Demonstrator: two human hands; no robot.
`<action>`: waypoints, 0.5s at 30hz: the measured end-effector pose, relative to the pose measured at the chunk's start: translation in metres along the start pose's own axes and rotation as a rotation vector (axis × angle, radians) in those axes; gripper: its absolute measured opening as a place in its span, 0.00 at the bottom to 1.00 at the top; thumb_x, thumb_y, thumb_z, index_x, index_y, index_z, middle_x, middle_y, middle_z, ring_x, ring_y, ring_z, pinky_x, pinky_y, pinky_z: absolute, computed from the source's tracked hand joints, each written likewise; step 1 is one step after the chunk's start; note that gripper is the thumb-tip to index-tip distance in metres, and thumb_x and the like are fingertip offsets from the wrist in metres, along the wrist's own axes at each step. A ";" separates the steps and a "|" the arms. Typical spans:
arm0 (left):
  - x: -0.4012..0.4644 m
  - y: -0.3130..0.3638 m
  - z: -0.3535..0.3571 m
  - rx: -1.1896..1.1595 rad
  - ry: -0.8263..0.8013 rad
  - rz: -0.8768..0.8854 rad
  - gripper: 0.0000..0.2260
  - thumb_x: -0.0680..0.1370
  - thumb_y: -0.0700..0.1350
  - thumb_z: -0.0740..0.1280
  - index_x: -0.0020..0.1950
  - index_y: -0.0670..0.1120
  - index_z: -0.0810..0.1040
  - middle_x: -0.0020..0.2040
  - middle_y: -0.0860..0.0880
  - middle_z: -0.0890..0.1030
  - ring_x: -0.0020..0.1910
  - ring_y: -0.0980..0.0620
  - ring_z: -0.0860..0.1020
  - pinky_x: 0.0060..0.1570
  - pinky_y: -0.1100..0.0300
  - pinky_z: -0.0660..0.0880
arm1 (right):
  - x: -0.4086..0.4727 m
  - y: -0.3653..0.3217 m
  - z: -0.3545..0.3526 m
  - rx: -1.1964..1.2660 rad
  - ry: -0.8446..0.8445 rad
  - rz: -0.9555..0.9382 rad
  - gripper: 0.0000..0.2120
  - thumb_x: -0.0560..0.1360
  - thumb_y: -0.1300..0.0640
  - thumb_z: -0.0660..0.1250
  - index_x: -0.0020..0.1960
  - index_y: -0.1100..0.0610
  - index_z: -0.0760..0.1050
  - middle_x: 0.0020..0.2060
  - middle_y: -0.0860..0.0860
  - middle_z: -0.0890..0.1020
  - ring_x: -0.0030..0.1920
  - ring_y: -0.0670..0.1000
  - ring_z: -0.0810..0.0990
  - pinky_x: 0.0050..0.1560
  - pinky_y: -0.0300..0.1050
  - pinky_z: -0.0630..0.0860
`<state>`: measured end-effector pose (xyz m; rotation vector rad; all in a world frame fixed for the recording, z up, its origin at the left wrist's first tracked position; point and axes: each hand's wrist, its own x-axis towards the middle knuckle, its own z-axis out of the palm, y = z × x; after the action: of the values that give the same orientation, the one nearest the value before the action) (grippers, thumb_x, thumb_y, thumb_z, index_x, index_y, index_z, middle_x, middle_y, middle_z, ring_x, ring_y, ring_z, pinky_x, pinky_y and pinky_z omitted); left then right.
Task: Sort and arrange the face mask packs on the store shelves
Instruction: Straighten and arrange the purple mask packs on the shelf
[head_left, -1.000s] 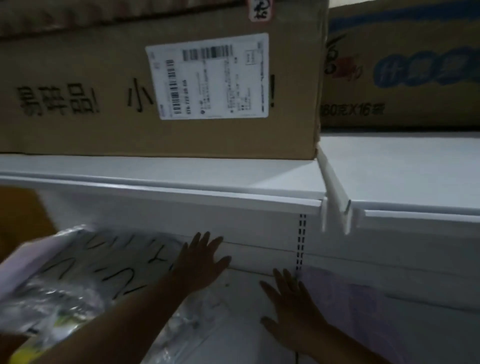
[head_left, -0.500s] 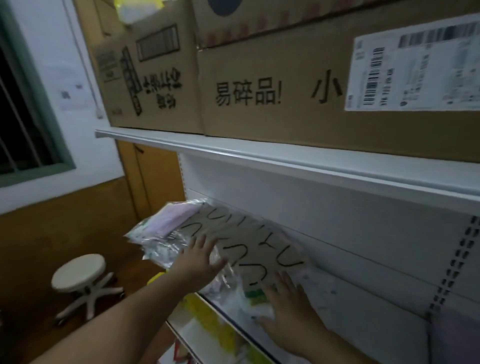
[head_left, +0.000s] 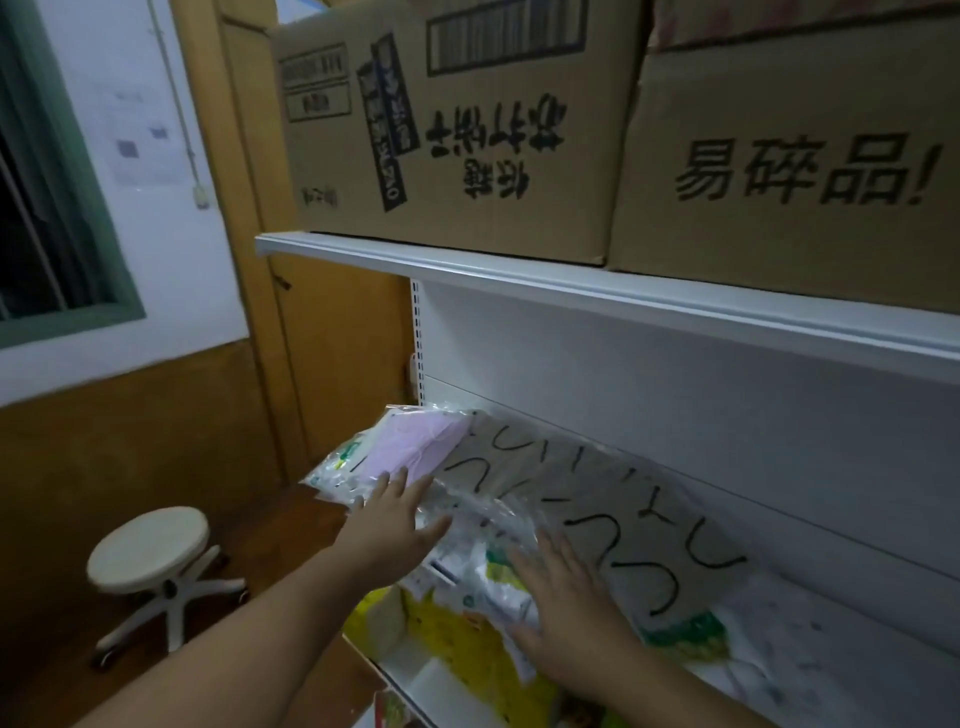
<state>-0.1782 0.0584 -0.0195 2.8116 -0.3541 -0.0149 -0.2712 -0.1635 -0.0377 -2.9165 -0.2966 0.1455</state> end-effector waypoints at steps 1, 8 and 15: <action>0.004 -0.011 -0.003 0.003 0.002 -0.001 0.31 0.78 0.67 0.52 0.78 0.58 0.49 0.80 0.49 0.46 0.78 0.47 0.42 0.74 0.42 0.46 | 0.008 -0.008 0.002 -0.009 0.000 -0.001 0.33 0.77 0.35 0.53 0.77 0.43 0.44 0.77 0.50 0.38 0.76 0.54 0.35 0.75 0.56 0.40; 0.043 -0.070 -0.023 -0.035 0.050 -0.056 0.29 0.79 0.65 0.52 0.78 0.58 0.50 0.80 0.48 0.48 0.78 0.46 0.45 0.73 0.40 0.48 | 0.055 -0.049 0.007 0.024 -0.006 0.005 0.34 0.77 0.36 0.52 0.77 0.42 0.42 0.77 0.50 0.36 0.76 0.53 0.33 0.75 0.53 0.38; 0.068 -0.113 -0.012 0.039 -0.051 -0.099 0.28 0.80 0.62 0.52 0.78 0.58 0.49 0.80 0.49 0.46 0.78 0.45 0.43 0.73 0.41 0.47 | 0.125 -0.068 0.010 0.086 -0.012 -0.046 0.35 0.77 0.36 0.54 0.77 0.45 0.43 0.77 0.53 0.39 0.76 0.55 0.34 0.75 0.55 0.39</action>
<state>-0.0851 0.1495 -0.0403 2.8685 -0.2291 -0.1026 -0.1636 -0.0702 -0.0425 -2.8219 -0.3504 0.1646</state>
